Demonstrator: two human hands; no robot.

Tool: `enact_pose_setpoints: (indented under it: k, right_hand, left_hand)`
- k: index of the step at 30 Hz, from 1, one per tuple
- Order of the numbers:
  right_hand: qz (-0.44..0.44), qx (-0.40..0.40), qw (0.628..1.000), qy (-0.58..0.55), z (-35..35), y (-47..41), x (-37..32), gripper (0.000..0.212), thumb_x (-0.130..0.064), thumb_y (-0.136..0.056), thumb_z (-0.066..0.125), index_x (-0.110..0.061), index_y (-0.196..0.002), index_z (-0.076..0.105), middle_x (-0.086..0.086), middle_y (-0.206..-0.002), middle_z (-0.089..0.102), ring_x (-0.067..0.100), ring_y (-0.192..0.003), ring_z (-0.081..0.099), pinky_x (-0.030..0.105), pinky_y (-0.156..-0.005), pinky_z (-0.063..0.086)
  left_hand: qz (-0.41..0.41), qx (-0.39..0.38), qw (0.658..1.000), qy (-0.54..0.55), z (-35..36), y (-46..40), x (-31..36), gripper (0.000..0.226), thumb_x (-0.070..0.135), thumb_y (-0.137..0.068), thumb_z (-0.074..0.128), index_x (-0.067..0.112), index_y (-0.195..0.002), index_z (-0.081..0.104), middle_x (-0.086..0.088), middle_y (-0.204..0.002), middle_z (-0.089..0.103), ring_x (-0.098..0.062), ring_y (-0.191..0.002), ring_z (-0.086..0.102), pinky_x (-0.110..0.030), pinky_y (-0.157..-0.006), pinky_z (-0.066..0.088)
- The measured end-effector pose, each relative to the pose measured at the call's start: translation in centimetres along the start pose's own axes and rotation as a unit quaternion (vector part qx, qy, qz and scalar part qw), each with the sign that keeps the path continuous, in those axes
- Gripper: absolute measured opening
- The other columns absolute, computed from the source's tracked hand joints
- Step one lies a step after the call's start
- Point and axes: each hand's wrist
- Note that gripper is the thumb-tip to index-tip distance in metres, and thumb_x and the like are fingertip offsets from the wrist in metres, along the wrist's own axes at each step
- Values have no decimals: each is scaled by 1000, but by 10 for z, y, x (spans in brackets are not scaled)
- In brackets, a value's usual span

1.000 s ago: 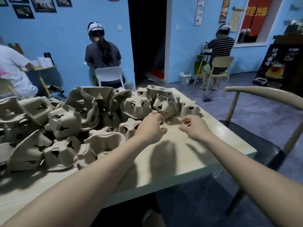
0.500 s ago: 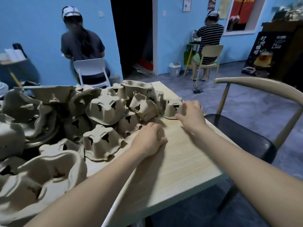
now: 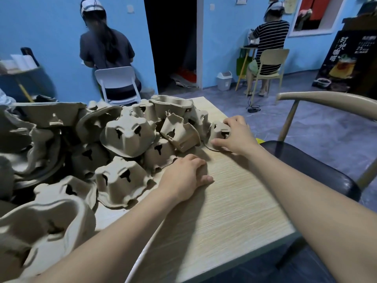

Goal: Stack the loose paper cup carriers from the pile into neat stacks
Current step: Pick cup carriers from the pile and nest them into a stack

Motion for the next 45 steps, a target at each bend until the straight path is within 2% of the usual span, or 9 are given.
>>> enact_pose_setpoints:
  k: [12, 17, 19, 22, 27, 29, 32, 35, 45]
  right_hand:
    - [7, -24, 999, -28, -30, 67, -1, 59, -29, -65, 84, -11, -109, 48, 4, -113, 34, 18, -96, 45, 28, -84, 39]
    - [1, -19, 997, -74, -43, 92, -17, 51, -23, -68, 83, -8, -105, 50, 4, -109, 38, 17, -92, 45, 25, -75, 34]
    - [-7, -13, 996, -84, -46, 100, -25, 51, -23, -68, 83, -7, -104, 51, 5, -108, 40, 18, -95, 46, 26, -75, 35]
    - [-17, -11, 995, -100, -48, 110, -41, 51, -24, -67, 83, -6, -104, 52, 6, -108, 45, 21, -97, 49, 33, -81, 44]
    - [-36, -15, 984, -173, -49, 122, -71, 42, -20, -67, 81, -8, -98, 55, 10, -103, 59, 26, -95, 57, 44, -87, 49]
    - [-50, -22, 977, -208, -55, 129, -85, 40, -17, -70, 80, -8, -102, 58, 6, -100, 61, 22, -94, 57, 38, -89, 48]
    - [-61, -4, 960, -273, -67, 139, -110, 29, -18, -77, 76, -8, -100, 63, 4, -92, 62, 16, -83, 56, 30, -80, 47]
    - [-47, -18, 931, -361, -73, 148, -141, 8, -16, -89, 62, -9, -85, 60, 4, -78, 61, 15, -71, 56, 29, -69, 50]
    - [66, -47, 925, -371, -59, 158, -203, 14, 3, -86, 51, 0, -73, 56, 14, -59, 51, 22, -48, 51, 25, -45, 48]
  left_hand:
    - [-2, -17, 1000, 6, 0, 2, 1, 53, 46, -89, 56, 19, -134, 48, -2, -138, 44, -25, -124, 44, -34, -102, 37]
    - [-48, 74, 987, 134, -6, 14, 9, 25, 23, -91, 55, 14, -114, 59, -5, -115, 61, -24, -107, 57, -30, -87, 44]
    - [-101, 89, 956, 263, -13, 21, 12, 21, 25, -96, 49, 12, -105, 63, -5, -99, 66, -20, -94, 61, -29, -80, 44]
    - [-153, 74, 848, 502, -29, 33, 17, 28, 28, -99, 45, 13, -78, 57, -3, -70, 56, -15, -70, 54, -26, -66, 46]
    - [-164, 97, 768, 612, -61, 57, 15, 15, 18, -93, 57, 13, -79, 55, -3, -74, 55, -8, -61, 48, -17, -59, 47]
    - [-143, 132, 784, 590, -78, 66, 13, 10, 18, -90, 61, 11, -84, 56, -9, -80, 56, -14, -62, 48, -25, -57, 44]
    - [-85, 213, 870, 436, -104, 81, 10, 13, 19, -86, 66, 7, -87, 61, -7, -78, 60, -16, -64, 52, -31, -55, 47]
    - [4, 268, 913, 306, -121, 98, 9, 10, 15, -83, 68, 12, -81, 59, 1, -71, 61, -14, -63, 56, -23, -61, 49]
    - [120, 277, 950, 77, -130, 141, -32, 20, 32, -79, 73, 17, -90, 66, 5, -88, 54, -16, -81, 53, -31, -72, 46]
Point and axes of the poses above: each hand's wrist, its own y-axis away from the middle knuckle, its own z-axis out of the palm, x = y × z
